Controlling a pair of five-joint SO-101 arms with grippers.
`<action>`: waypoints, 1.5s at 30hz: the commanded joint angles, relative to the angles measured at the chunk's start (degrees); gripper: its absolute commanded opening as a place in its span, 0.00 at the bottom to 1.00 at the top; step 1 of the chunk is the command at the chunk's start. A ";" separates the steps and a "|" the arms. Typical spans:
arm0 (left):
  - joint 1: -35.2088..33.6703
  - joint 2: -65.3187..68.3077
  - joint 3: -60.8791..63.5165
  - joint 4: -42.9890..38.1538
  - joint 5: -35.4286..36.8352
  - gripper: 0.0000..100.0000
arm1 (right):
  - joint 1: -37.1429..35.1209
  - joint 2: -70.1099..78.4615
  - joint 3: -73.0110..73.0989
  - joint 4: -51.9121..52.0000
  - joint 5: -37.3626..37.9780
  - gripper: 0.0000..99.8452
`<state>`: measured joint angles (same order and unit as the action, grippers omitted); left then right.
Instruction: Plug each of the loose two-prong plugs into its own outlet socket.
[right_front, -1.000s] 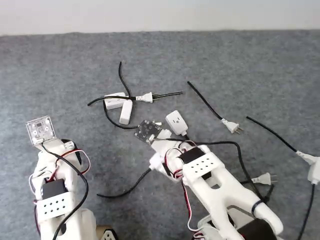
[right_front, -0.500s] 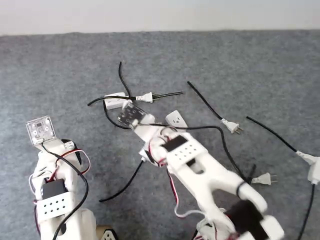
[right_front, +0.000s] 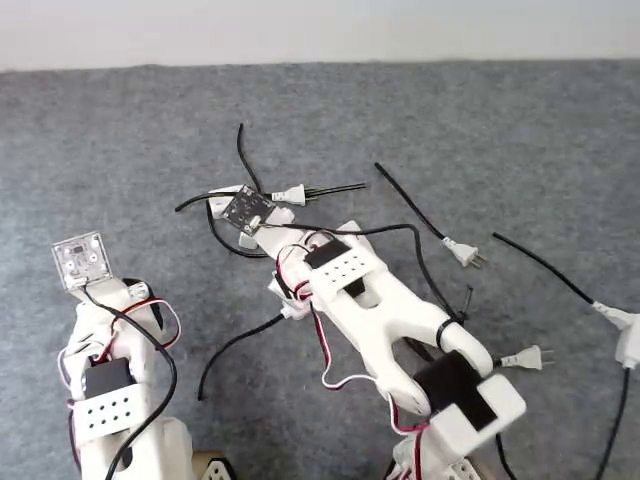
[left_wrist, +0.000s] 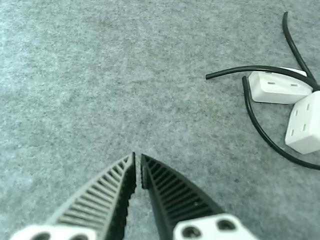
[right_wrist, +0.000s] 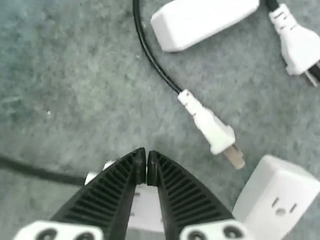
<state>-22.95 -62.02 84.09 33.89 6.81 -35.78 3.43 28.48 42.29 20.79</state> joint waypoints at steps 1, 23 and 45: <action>0.44 -0.53 -2.07 -1.76 -0.44 0.02 | 0.92 -11.47 0.44 2.42 -1.32 0.01; 17.76 -0.44 -6.81 13.54 -5.54 0.16 | 30.73 -65.27 45.36 1.80 -9.93 0.01; 46.15 23.82 -29.67 23.91 -13.01 0.24 | 53.49 -67.82 47.65 7.34 -9.41 0.01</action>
<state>21.80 -44.97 60.53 57.80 -5.58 15.12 -63.21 77.01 50.64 11.21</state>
